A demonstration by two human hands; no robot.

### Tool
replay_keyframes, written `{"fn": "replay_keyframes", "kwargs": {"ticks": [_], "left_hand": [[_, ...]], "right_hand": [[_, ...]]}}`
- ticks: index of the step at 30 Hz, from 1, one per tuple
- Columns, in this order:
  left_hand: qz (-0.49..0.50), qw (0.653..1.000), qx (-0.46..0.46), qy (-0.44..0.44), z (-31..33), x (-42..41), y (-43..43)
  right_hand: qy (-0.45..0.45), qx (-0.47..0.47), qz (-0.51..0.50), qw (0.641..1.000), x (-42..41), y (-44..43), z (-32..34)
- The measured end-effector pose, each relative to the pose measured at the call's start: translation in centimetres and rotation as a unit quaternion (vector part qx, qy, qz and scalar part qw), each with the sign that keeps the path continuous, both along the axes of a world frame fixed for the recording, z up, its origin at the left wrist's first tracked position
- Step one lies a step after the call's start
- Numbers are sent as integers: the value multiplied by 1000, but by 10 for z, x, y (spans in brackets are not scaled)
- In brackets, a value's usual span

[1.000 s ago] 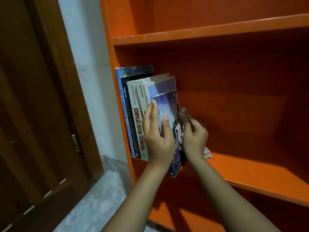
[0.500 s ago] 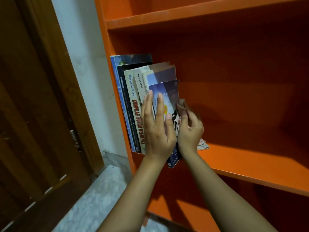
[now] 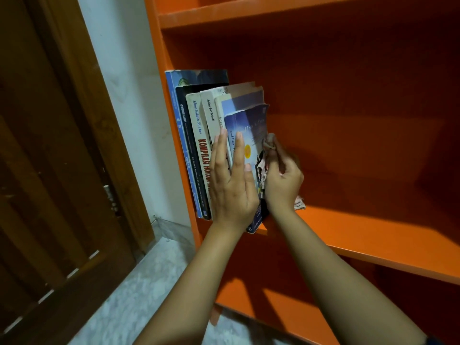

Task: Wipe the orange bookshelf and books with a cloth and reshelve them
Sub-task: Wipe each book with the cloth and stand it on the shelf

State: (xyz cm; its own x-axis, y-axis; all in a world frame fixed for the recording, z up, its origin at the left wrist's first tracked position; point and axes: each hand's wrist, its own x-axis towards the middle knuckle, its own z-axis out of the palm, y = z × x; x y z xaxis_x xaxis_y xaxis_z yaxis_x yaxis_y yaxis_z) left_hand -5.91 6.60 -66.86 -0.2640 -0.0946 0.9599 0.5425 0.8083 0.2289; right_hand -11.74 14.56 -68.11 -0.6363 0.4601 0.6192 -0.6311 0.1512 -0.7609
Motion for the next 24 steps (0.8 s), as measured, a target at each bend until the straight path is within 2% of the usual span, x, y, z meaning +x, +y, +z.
{"fn": "replay_keyframes", "kwargs": {"ticks": [5, 9, 13, 18, 21, 24], "left_hand": [[27, 998, -13, -56, 9, 17, -5], [28, 990, -11, -138, 22, 41, -6], [6, 979, -25, -204, 32, 67, -8], [35, 960, -55, -273, 20, 95, -27], [47, 938, -54, -339, -11, 116, -46], [76, 894, -46, -439, -58, 138, -67]], "right_hand": [[-41, 57, 5, 998, 17, 7, 8], [-86, 96, 11, 992, 45, 15, 20], [-85, 123, 32, 988, 74, 23, 24], [-85, 191, 53, 976, 120, 22, 2], [-93, 225, 63, 968, 154, 17, -30], [-127, 249, 71, 958, 187, 6, -76]]}}
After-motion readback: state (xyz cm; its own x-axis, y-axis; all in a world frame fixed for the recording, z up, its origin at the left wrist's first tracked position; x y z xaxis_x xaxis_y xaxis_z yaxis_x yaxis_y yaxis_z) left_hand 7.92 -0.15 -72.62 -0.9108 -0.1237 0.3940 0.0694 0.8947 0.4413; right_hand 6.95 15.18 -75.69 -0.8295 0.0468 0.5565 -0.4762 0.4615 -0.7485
